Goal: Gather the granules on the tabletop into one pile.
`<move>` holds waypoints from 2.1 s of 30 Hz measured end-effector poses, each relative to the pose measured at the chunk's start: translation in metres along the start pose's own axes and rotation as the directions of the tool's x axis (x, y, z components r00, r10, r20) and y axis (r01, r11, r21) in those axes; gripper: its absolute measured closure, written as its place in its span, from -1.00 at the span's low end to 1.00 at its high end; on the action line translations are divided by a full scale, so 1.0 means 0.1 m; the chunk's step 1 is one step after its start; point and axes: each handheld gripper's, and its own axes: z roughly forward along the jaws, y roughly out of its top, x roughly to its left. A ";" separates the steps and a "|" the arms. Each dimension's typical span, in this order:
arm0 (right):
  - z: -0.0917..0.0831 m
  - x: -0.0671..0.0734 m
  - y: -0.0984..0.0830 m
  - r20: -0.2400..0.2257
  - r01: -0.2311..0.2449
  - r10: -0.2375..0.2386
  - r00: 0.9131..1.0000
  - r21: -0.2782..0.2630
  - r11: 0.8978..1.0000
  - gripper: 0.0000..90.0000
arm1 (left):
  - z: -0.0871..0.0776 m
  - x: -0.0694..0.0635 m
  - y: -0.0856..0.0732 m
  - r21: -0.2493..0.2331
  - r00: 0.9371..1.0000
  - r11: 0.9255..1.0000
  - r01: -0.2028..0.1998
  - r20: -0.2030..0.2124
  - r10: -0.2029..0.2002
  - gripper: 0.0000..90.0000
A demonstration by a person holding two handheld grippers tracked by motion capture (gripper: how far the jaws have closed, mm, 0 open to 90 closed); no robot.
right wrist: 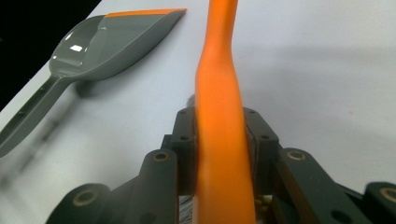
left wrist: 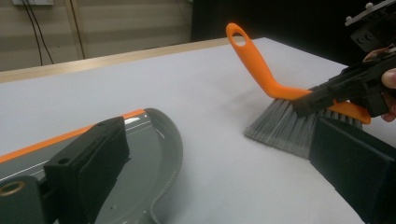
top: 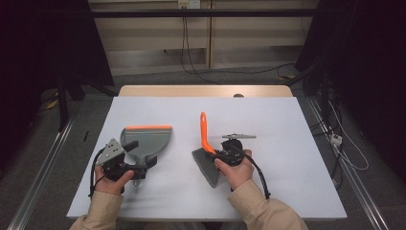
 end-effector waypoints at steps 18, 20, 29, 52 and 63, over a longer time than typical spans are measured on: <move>-0.12 -0.16 0.01 0.029 0.021 -0.021 0.999 -0.004 1.000 0.55 | 0.01 -0.01 -0.01 0.010 1.000 1.000 -0.002 0.002 0.002 -0.90; -0.12 -0.16 0.01 0.030 0.025 -0.025 0.999 -0.002 1.000 0.55 | 0.01 0.00 0.00 0.008 1.000 1.000 -0.002 0.002 0.002 -0.90; -0.13 -0.17 0.02 0.028 0.030 -0.029 0.999 -0.004 1.000 0.55 | 0.02 -0.01 0.00 0.009 1.000 1.000 -0.003 0.004 0.003 -0.90; -0.32 -0.19 0.42 -0.111 0.166 -0.178 0.978 -0.110 0.980 0.57 | 0.02 0.01 0.00 0.007 1.000 1.000 0.004 0.005 -0.004 -0.90; -0.24 -0.49 0.60 -0.064 0.475 -0.485 0.872 -0.132 0.870 0.57 | 0.03 0.02 0.00 0.006 1.000 1.000 0.010 0.003 -0.010 -0.90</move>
